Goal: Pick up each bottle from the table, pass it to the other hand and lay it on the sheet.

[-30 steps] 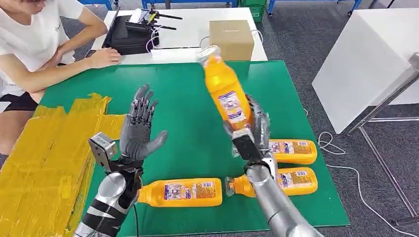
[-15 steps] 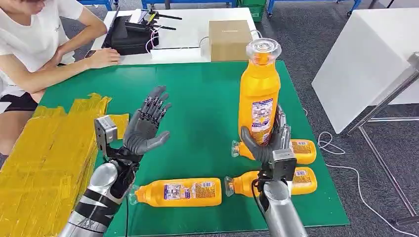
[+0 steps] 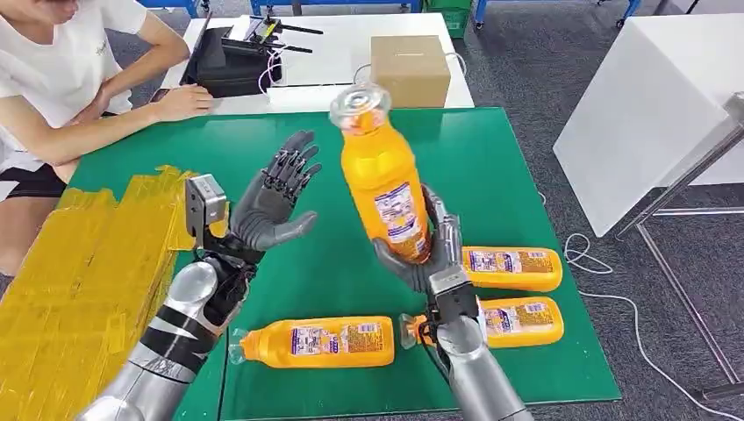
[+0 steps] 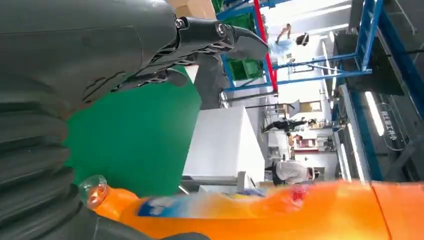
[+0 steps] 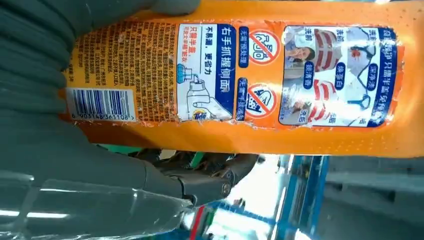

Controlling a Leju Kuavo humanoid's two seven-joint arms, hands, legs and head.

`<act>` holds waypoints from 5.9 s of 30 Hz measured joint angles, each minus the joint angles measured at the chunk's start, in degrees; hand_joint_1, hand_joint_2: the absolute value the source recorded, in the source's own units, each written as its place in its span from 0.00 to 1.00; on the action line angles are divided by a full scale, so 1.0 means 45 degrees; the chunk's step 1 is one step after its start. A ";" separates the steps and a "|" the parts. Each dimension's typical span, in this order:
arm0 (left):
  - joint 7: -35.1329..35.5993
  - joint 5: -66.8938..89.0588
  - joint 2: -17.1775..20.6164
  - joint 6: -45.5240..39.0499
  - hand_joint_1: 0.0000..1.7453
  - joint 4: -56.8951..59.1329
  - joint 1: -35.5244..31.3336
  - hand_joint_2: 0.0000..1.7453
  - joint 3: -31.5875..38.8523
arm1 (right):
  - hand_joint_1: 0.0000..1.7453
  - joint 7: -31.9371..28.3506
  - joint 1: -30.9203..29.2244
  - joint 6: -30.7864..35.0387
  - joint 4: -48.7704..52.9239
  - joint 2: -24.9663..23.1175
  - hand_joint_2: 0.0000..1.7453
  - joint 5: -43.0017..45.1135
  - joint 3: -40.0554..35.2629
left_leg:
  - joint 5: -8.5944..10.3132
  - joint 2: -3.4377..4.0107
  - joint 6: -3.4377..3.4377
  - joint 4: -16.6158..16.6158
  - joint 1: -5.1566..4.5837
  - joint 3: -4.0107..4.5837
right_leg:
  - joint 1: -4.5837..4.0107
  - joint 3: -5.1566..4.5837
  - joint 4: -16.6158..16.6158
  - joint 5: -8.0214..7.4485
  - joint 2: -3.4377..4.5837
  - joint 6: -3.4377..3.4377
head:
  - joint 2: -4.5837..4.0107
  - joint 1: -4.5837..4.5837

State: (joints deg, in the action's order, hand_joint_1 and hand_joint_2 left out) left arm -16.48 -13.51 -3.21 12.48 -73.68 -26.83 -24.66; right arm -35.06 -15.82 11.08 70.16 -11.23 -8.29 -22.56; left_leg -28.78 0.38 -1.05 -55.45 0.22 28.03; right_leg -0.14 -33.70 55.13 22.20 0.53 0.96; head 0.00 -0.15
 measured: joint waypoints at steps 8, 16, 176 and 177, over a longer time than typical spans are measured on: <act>-0.0126 -0.0296 0.0000 0.0005 0.00 0.0141 -0.0134 1.00 -0.0228 | 1.00 0.0199 -0.0707 0.0296 -0.1252 -0.0146 1.00 -0.0728 -0.1097 | 0.0002 0.0002 0.0001 0.0000 0.0002 -0.0001 | -0.0004 0.0000 0.0002 0.0000 -0.0001 0.0000 | 0.0000 0.0000; -0.0355 -0.0413 -0.0005 0.0175 0.00 0.0131 -0.0088 1.00 -0.0471 | 1.00 0.0612 -0.1176 0.0675 -0.2254 -0.0223 1.00 -0.1209 -0.1578 | 0.0001 0.0002 0.0001 0.0000 0.0001 0.0003 | -0.0001 0.0000 0.0003 0.0000 -0.0001 0.0000 | 0.0000 0.0000; -0.4399 1.1841 0.0671 -1.0843 0.00 0.8064 -0.1091 1.00 0.6072 | 0.00 0.2884 0.0983 -0.0733 0.5421 0.2968 1.00 -0.1333 -0.2530 | 0.0017 0.0011 0.0029 -0.0001 -0.0002 0.0021 | 0.0003 -0.0035 0.0019 -0.0004 0.0016 -0.0001 | 0.0000 0.0034; -0.4748 1.1018 0.0583 -1.0485 0.00 0.7721 -0.0976 1.00 0.6072 | 0.00 0.3083 0.0966 -0.0941 0.5392 0.3026 1.00 -0.1692 -0.2626 | 0.0018 0.0011 0.0029 0.0000 -0.0001 0.0019 | 0.0002 -0.0035 0.0019 -0.0005 0.0017 -0.0001 | 0.0000 0.0034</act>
State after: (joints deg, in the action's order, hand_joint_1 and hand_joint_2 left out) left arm -37.85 36.07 -0.59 -34.70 -38.93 -31.23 2.67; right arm -21.18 -11.48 6.85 94.42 2.38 -15.90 -34.38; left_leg -28.70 0.43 -0.92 -55.45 0.21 28.12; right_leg -0.13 -33.86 55.21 22.18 0.61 0.95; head 0.00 0.00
